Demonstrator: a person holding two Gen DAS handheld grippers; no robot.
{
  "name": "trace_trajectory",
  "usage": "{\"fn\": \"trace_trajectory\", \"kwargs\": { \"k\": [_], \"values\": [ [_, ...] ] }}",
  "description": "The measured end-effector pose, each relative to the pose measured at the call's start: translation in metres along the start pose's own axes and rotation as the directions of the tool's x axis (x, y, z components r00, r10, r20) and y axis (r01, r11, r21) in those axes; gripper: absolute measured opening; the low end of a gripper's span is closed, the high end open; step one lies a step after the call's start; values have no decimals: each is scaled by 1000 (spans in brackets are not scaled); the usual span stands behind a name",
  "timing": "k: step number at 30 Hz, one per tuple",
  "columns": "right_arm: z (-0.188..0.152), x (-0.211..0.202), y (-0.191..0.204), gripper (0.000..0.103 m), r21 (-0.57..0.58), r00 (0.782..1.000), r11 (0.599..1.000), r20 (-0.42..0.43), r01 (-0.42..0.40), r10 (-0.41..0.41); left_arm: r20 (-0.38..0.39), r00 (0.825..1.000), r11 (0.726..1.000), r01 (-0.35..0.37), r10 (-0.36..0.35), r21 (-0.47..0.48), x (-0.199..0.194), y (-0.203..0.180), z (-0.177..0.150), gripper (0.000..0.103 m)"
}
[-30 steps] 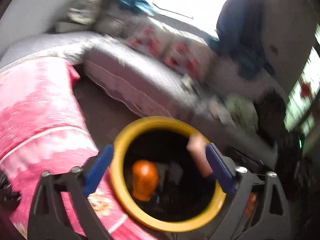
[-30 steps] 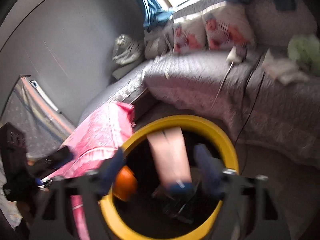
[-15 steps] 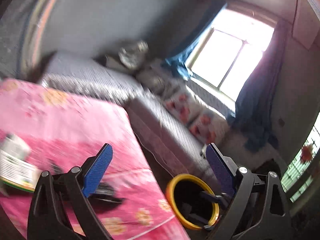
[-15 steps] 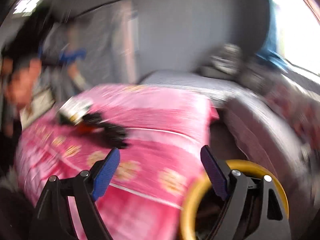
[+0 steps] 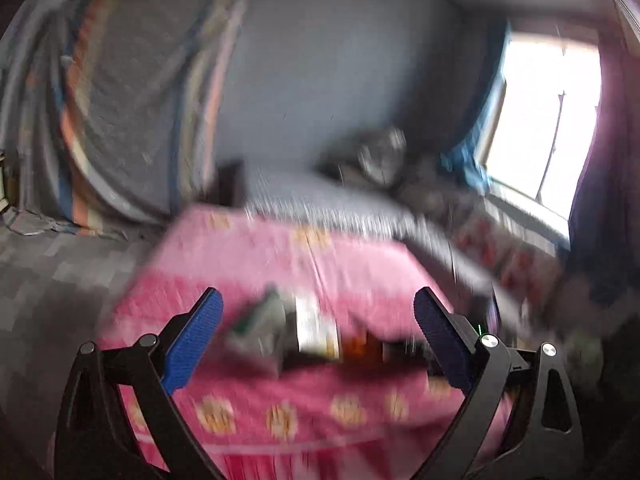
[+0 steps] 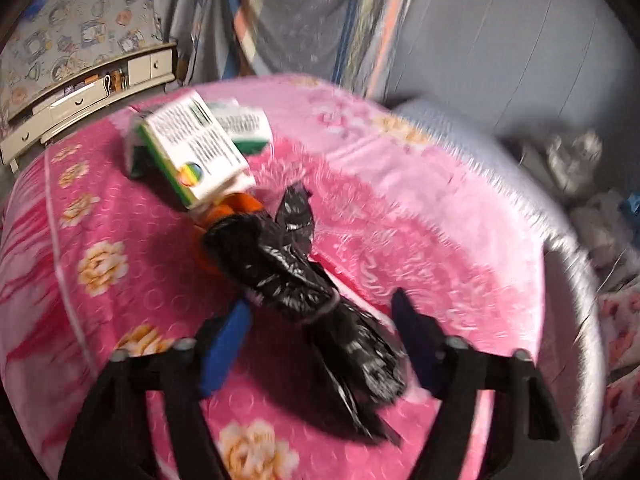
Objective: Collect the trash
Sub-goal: 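Grasp the black plastic bag with the right tool while the left tool grasps an orange peel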
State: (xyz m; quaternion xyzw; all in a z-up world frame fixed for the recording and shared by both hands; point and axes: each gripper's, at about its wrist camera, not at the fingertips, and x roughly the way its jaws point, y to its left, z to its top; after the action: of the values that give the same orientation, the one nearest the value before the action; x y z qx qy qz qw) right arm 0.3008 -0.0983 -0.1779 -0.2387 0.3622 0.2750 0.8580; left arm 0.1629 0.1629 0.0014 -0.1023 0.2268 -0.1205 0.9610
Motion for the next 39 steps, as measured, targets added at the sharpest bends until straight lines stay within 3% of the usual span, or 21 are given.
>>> {"fn": "trace_trajectory", "kwargs": {
  "k": [1, 4, 8, 10, 12, 19, 25, 28, 32, 34, 39],
  "values": [
    [3, 9, -4, 41, 32, 1000, 999, -22, -19, 19, -29, 1000, 1000, 5, -5, 19, 10, -5, -9, 91],
    [4, 15, -15, 29, 105, 999, 994, -26, -27, 30, -151, 987, 992, 65, -48, 105, 55, -31, -36, 87],
    [-7, -18, -33, 27, 229, 992, 966, 82, -116, 99, -255, 959, 962, 177, -120, 211, 113, -74, -49, 84],
    [-19, -46, -40, 28, 276, 982, 949, 145, -155, 118, -285, 953, 957, 177, -107, 232, 139, -85, -53, 82],
    [-33, -75, -43, 28, 295, 974, 941, 199, -165, 109, -338, 935, 953, 194, -108, 232, 173, -95, -56, 81],
    [-81, -148, -48, 28, 353, 939, 905, 323, -235, 118, -472, 881, 971, 126, -15, 203, 260, -94, -72, 75],
    [-112, -180, -54, 28, 406, 929, 885, 363, -227, 72, -488, 869, 975, 34, 80, 219, 291, -80, -81, 65],
    [-119, -191, -55, 28, 427, 926, 878, 375, -214, 43, -481, 867, 969, -6, 128, 247, 295, -81, -82, 42],
    [-127, -205, -50, 28, 447, 920, 867, 390, -219, 31, -461, 880, 975, -11, 115, 221, 290, -78, -77, 32],
    [-128, -211, -46, 28, 449, 917, 865, 398, -226, 33, -440, 892, 979, -16, 106, 203, 279, -79, -74, 29],
    [-135, -227, -44, 28, 451, 906, 859, 421, -242, 35, -313, 949, 979, 31, 35, 203, 210, -107, -56, 29]
  ]
}}
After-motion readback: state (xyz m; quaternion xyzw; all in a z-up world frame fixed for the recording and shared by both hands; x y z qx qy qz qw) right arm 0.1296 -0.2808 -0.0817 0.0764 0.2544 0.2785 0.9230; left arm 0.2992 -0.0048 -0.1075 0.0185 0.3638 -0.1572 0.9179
